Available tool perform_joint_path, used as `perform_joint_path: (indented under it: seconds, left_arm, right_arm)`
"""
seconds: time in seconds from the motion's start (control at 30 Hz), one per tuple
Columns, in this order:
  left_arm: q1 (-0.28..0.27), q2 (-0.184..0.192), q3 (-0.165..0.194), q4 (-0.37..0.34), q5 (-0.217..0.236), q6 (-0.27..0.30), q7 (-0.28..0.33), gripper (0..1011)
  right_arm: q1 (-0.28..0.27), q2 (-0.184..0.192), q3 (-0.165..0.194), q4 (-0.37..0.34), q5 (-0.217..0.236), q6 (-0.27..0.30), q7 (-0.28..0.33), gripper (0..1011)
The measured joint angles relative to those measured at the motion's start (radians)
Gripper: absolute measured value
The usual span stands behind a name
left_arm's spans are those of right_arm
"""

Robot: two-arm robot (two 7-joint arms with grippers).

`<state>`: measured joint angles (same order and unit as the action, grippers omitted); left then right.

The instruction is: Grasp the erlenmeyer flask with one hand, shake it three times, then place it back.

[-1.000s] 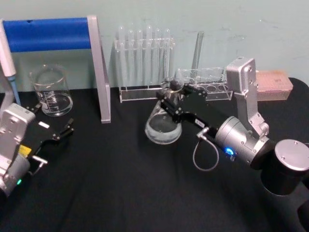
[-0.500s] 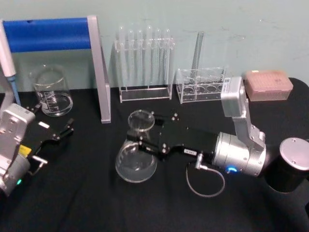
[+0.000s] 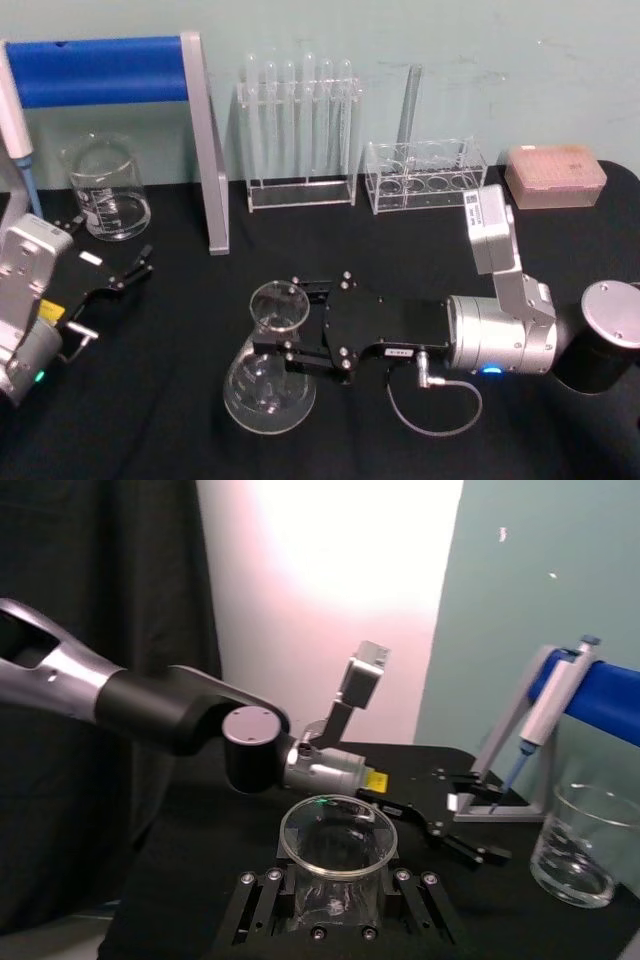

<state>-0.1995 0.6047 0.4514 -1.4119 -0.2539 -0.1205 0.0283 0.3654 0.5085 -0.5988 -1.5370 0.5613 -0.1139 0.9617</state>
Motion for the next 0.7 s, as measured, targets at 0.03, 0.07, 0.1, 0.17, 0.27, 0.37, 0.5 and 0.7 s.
perform_joint_path:
  seconds: [0.03,0.07,0.1,0.17,0.27,0.37,0.5,0.7]
  left_arm:
    - [0.0,0.0,0.0,0.0,0.0,0.0,0.0,1001]
    - [0.0,0.0,0.0,0.0,0.0,0.0,0.0,1001]
    - [0.0,0.0,0.0,0.0,0.0,0.0,0.0,1001]
    - [0.0,0.0,0.0,0.0,0.0,0.0,0.0,1001]
    - [0.0,0.0,0.0,0.0,0.0,0.0,0.0,1001]
    - [0.0,0.0,0.0,0.0,0.0,0.0,0.0,1001]
    - [0.0,0.0,0.0,0.0,0.0,0.0,0.0,1001]
    - [0.0,0.0,0.0,0.0,0.0,0.0,0.0,1001]
  right_arm:
    - [0.002,0.002,-0.003,0.0,0.002,-0.001,0.004,449]
    - [0.003,0.003,-0.005,0.001,0.004,-0.002,0.008,449]
    - [0.006,0.007,-0.01,0.002,0.009,-0.004,0.016,449]
    - [0.01,0.01,-0.014,0.003,0.014,-0.005,0.023,449]
    - [0.016,0.016,-0.023,0.005,0.022,-0.009,0.031,449]
    - [0.017,0.016,-0.025,0.007,0.025,-0.009,0.015,449]
    - [0.016,0.014,-0.023,0.008,0.027,-0.001,-0.033,449]
    - [0.007,0.002,-0.004,0.009,0.029,0.037,-0.166,449]
